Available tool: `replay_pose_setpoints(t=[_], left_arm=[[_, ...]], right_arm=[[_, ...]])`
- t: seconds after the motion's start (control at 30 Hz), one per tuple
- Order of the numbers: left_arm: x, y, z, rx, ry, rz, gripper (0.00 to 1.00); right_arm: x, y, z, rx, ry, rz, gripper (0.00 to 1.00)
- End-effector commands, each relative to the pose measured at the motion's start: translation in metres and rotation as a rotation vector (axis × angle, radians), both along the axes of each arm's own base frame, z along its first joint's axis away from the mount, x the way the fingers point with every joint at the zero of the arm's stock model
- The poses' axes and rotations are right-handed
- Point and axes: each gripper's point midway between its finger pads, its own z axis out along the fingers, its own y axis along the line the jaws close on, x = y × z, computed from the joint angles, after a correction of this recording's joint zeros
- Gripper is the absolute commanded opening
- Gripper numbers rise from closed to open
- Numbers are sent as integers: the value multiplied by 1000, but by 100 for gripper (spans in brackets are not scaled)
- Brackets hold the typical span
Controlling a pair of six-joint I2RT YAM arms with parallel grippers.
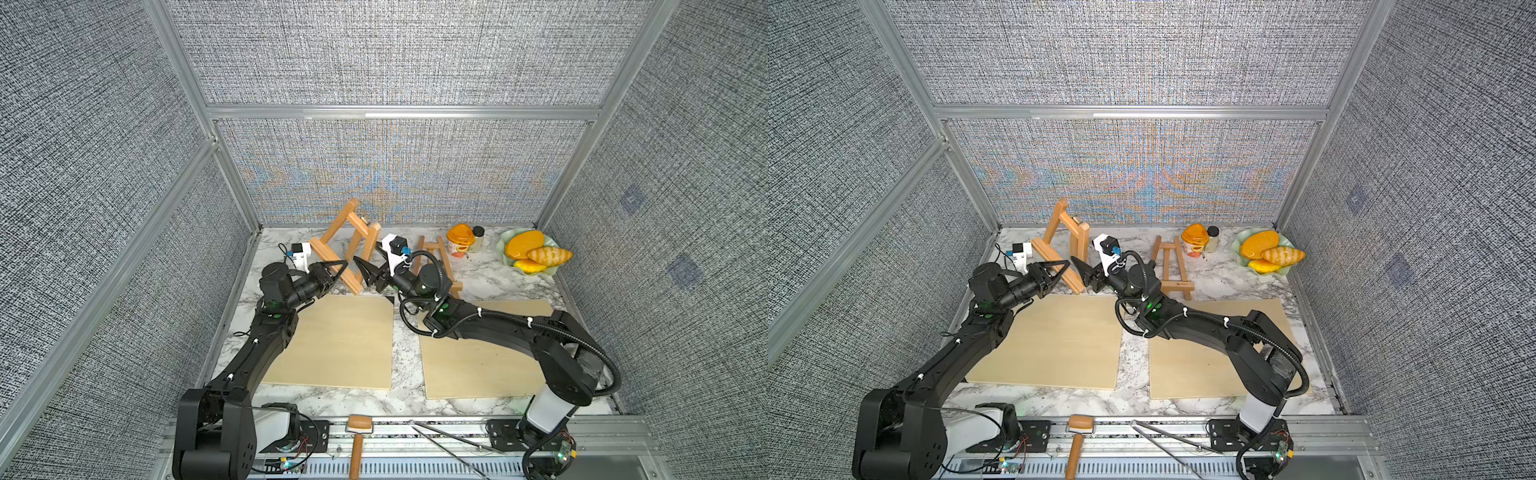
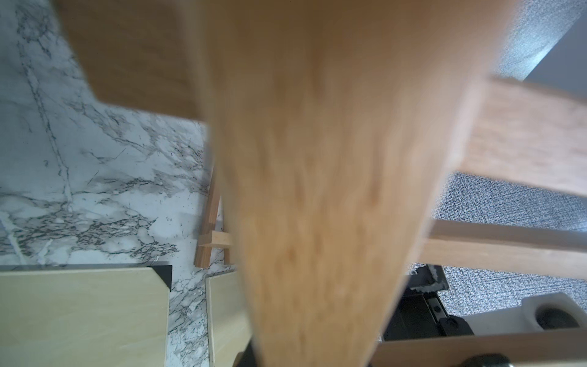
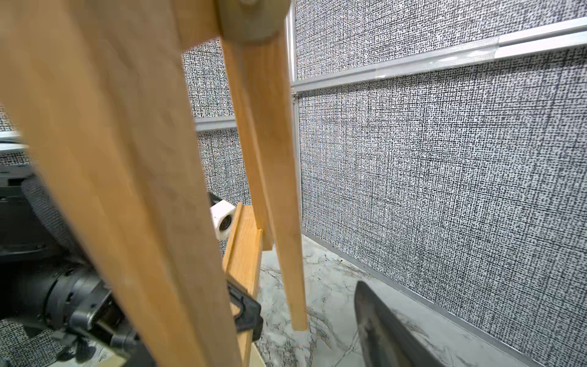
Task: Disassemble the easel
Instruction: Fold up the easel.
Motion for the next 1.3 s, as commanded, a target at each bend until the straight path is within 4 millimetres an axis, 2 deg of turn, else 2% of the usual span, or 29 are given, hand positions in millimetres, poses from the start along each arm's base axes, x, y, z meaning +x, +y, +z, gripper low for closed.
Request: replay_pose_setpoints(t=[0.0,0.17,0.3,0.53,0.63,0.77,0.93,1.07,1.27], left_arm=[[0,6,23,82,-144,15,0],[0,13,16,180,-152,57,0],[0,16,13,211,-155,71,0],[1,23,10,323,-180,99,0],[2,25,11,350,-194,107,0],[1,25,15,350,-222,106,0],[0,27,12,398,-226,108,1],[0,32,11,437,-245,128,21],[4,34,0,464,-239,132,53]], right_arm=[[5,-12,15,21,12,-62,72],[-11,-7,45,39,-14,-3,76],[-17,-12,65,93,-33,-13,77],[-23,-15,75,96,14,4,76],[-23,-9,70,65,52,27,65],[-20,-4,58,50,84,28,43],[-20,-1,58,48,82,40,17],[-16,0,58,55,82,40,0],[1,-1,57,95,96,30,0]])
